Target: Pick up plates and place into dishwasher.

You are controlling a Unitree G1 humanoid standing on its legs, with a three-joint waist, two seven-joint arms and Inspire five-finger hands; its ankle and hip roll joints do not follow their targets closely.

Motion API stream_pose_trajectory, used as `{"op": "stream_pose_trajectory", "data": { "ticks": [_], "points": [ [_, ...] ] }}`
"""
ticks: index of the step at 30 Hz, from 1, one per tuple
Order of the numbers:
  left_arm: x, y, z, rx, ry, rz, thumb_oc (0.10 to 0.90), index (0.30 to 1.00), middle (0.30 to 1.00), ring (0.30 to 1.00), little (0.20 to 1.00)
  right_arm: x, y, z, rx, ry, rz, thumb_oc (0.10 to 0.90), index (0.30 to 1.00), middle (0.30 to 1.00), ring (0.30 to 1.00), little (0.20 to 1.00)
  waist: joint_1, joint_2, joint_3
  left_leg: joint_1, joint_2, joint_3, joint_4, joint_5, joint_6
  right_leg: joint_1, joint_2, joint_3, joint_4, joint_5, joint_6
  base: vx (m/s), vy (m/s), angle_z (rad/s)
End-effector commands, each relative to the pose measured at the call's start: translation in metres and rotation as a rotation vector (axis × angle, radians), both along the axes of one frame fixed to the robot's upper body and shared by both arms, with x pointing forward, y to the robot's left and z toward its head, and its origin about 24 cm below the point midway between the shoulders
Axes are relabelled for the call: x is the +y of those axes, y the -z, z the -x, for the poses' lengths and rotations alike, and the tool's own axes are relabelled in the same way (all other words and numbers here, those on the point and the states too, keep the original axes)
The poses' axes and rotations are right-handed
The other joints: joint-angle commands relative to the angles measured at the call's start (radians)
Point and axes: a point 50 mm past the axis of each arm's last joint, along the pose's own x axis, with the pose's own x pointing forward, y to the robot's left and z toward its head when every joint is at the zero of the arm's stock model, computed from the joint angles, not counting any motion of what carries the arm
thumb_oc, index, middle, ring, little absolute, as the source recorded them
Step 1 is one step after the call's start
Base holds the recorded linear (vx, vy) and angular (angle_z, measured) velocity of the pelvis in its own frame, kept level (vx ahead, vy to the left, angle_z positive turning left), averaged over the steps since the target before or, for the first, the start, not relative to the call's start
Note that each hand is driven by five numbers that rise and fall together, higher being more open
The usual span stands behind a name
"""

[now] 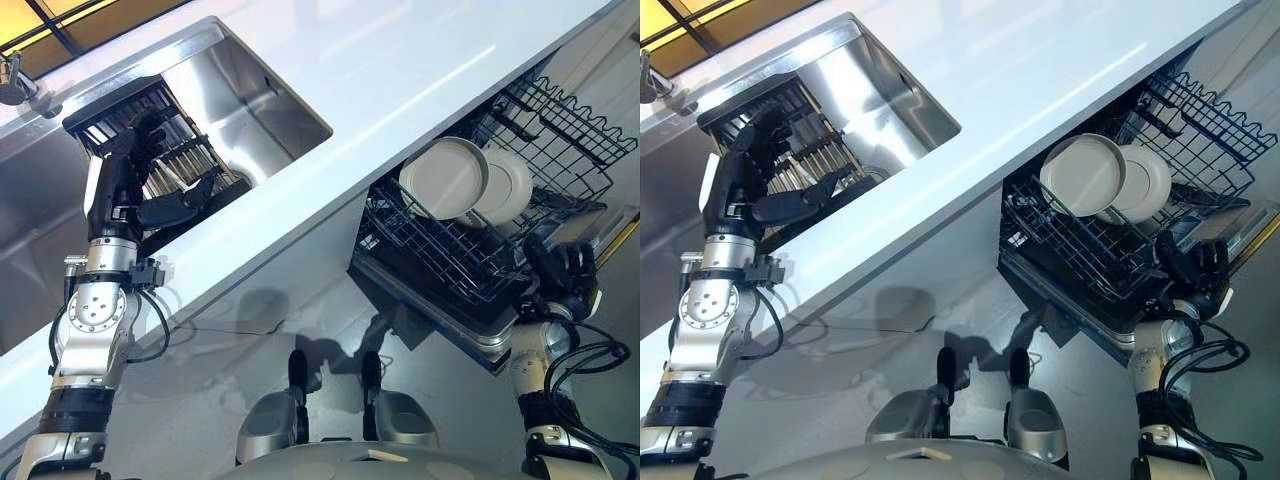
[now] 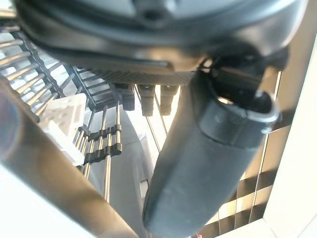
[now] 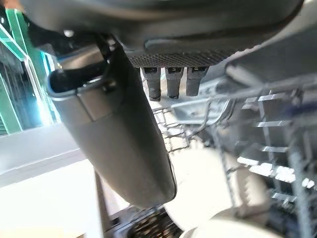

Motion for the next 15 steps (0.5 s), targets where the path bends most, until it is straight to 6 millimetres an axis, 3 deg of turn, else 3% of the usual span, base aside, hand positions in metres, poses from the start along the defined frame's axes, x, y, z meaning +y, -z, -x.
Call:
{"op": "stream_pose_trajectory", "data": {
  "ticks": [1,8,15],
  "points": [
    [0.006,-0.024,-0.001,-0.1,0.002,-0.043,0.8,0.9,0.9,0.9,0.9,-0.03,-0.058,-0.015,-0.089,0.019,0.261,0.8,0.9,0.9,0.9,0.9,0.027,0.034,-0.077,-0.04,-0.071,0.003,0.11,-0.155,0.052,-0.073,0.031,-0.042,0.207,-0.178,0.014,-0.01,-0.087,0.08],
    [0.009,-0.038,-0.004,-0.146,0.002,-0.052,0.8,0.9,0.9,0.9,0.9,-0.034,-0.062,-0.03,-0.027,-0.043,0.272,0.8,0.9,0.9,0.9,0.9,0.038,0.053,-0.03,-0.093,-0.077,-0.007,0.145,-0.158,0.048,-0.118,0.024,-0.049,0.253,-0.2,-0.001,-0.01,-0.066,0.06],
    [0.003,-0.059,-0.01,-0.217,0.028,-0.069,0.8,0.9,0.9,0.9,0.9,-0.024,-0.084,-0.062,-0.033,-0.228,0.318,0.8,0.9,0.9,0.9,0.9,0.047,0.078,0.04,-0.188,-0.084,-0.016,0.215,-0.155,0.04,-0.209,0.015,-0.061,0.327,-0.214,-0.024,-0.02,-0.032,0.04]
  ]
}}
